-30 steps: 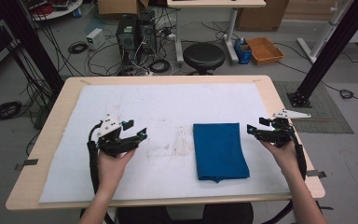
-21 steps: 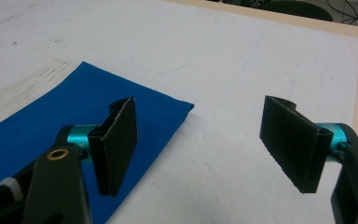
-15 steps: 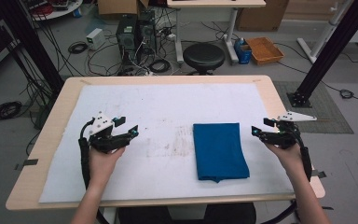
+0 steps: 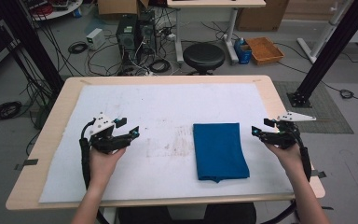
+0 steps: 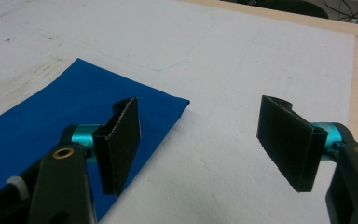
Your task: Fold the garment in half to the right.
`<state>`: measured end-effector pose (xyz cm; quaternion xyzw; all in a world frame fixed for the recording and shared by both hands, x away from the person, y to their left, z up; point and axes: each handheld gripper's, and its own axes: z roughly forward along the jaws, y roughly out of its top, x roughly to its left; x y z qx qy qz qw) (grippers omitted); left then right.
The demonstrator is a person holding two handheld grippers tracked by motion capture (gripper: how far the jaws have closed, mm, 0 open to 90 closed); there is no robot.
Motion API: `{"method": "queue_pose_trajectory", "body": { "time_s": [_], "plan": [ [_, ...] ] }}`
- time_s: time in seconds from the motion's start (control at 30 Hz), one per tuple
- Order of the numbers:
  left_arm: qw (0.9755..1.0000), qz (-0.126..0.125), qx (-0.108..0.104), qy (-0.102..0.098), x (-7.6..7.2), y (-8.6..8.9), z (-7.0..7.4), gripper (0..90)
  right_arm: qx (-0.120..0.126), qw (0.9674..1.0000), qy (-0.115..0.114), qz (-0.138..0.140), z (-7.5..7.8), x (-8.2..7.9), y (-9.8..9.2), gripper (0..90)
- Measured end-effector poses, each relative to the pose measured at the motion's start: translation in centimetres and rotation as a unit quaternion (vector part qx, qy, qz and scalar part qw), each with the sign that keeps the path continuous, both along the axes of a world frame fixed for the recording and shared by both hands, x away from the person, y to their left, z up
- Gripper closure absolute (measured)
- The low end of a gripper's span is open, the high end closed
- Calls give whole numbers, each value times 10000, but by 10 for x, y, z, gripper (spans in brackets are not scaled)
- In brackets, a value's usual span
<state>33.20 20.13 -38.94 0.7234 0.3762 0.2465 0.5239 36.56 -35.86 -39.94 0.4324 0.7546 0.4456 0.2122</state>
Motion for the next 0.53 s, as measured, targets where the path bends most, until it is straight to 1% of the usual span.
{"method": "queue_pose_trajectory", "body": {
  "time_s": [0.23,0.37,0.53],
  "plan": [
    [10000,-15,-1,19,-1,0,-1,379,-30,10000,9,4,-1,1,0,301],
    [10000,2,-9,-72,-3,0,-1,379,-18,10000,10,11,-2,1,0,301],
    [10000,4,-31,5,-1,2,-2,379,-21,10000,3,11,-2,3,-1,301]
  ]
}}
